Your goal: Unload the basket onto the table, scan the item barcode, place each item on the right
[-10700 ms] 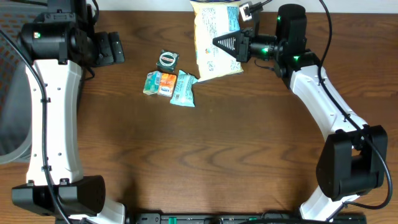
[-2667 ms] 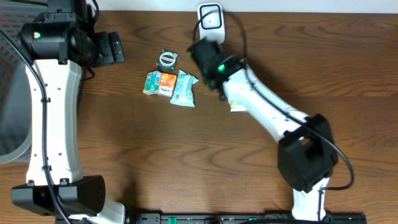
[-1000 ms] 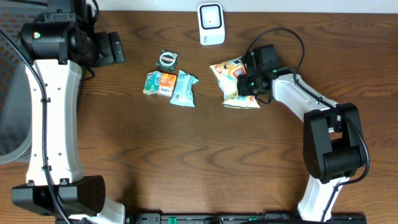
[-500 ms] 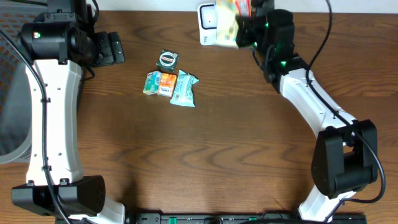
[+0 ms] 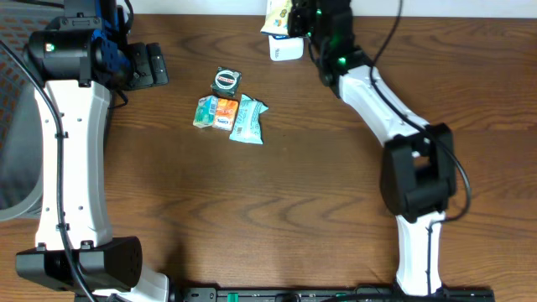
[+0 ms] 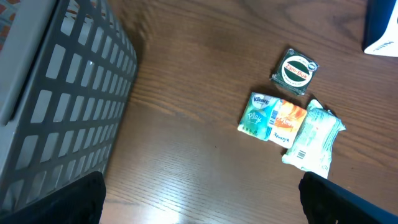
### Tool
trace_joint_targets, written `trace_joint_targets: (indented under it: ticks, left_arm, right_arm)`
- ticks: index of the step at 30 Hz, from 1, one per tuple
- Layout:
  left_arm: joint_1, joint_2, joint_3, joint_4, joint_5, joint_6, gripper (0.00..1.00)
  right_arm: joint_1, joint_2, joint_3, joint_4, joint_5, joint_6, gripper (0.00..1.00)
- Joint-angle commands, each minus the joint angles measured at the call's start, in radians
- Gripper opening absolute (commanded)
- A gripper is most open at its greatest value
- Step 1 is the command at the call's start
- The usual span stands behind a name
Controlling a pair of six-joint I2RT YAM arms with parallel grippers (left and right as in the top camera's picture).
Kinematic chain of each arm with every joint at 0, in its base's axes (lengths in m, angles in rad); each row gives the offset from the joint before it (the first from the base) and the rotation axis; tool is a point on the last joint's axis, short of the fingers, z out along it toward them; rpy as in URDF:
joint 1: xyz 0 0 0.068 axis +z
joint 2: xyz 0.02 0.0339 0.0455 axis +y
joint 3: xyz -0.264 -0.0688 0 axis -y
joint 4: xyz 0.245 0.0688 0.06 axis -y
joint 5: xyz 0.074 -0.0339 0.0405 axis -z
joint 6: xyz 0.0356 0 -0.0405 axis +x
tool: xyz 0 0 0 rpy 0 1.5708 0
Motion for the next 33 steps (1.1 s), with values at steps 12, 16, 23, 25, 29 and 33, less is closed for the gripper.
trace_joint_targets:
  ticks: [12,16,23,25,29,33]
  left_arm:
    - [0.004,0.004,-0.005,0.0,-0.016,-0.009,0.98]
    - [0.004,0.004,-0.005,0.0,-0.016,-0.009,0.98]
    - [0.004,0.004,-0.005,0.0,-0.016,-0.009,0.98]
    - [0.004,0.004,-0.005,0.0,-0.016,-0.009,0.98]
    - [0.004,0.004,-0.005,0.0,-0.016,-0.009,0.98]
    - [0.004,0.004,-0.005,0.0,-0.016,-0.009,0.98]
  right_arm:
    - [0.0,0.122,0.069,-0.028,0.065,-0.037,0.01]
    - [0.001,0.128,0.069,-0.035,0.066,-0.037,0.01]
    - [-0.001,0.128,0.069,0.008,0.066,-0.037,0.01]
    - [-0.002,0.124,0.069,0.019,0.066,-0.037,0.01]
    - [-0.002,0.117,0.069,0.026,0.065,-0.037,0.01]
    - [-0.005,0.114,0.069,0.026,0.066,-0.037,0.01]
